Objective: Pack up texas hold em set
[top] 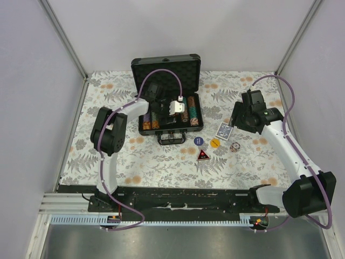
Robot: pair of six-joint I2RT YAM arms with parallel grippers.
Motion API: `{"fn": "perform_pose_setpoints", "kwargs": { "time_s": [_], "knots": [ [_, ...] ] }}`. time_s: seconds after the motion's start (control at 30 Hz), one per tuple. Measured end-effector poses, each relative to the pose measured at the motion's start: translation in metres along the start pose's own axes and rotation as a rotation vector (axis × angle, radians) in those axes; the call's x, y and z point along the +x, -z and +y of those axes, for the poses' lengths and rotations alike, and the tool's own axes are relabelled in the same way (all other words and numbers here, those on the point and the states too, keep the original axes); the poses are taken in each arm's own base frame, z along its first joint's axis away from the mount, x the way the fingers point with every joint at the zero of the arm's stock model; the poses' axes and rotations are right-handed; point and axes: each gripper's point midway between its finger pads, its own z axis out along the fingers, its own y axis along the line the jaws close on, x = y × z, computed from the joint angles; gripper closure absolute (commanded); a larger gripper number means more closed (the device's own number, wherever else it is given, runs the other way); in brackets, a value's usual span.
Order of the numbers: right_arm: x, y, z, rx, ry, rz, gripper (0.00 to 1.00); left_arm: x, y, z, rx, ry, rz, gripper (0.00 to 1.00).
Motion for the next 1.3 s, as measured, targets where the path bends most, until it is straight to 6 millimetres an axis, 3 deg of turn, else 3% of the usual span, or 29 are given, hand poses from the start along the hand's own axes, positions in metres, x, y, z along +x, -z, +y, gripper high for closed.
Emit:
{"fn": "perform_pose_setpoints", "kwargs": {
  "time_s": [0.27,0.47,0.67,0.93,1.1,1.17,1.3],
  "knots": [
    [0.001,0.0,0.002,-0.013,-0.002,0.005,0.3,0.0,0.003,0.003,-0.02,-0.001,0.007,0.06],
    [0.002,0.0,0.005,-0.028,-0.005,0.011,0.31,-0.015,0.028,0.005,-0.063,-0.008,0.0,0.08],
    [0.001,0.005,0.007,-0.048,-0.02,0.005,0.35,-0.048,0.069,0.016,-0.15,-0.036,-0.044,0.2],
    [0.009,0.006,0.016,-0.103,-0.033,0.038,0.34,-0.091,0.117,0.026,-0.329,0.034,-0.151,0.09],
    [0.022,-0.008,0.027,-0.134,-0.03,0.093,0.25,-0.134,0.152,0.015,-0.456,0.108,-0.255,0.07],
    [0.027,-0.017,0.029,-0.124,-0.023,0.121,0.17,-0.157,0.169,0.009,-0.501,0.161,-0.317,0.07],
    [0.035,-0.04,0.026,-0.063,-0.015,0.159,0.04,-0.189,0.199,-0.003,-0.541,0.443,-0.464,0.06]
  ]
}}
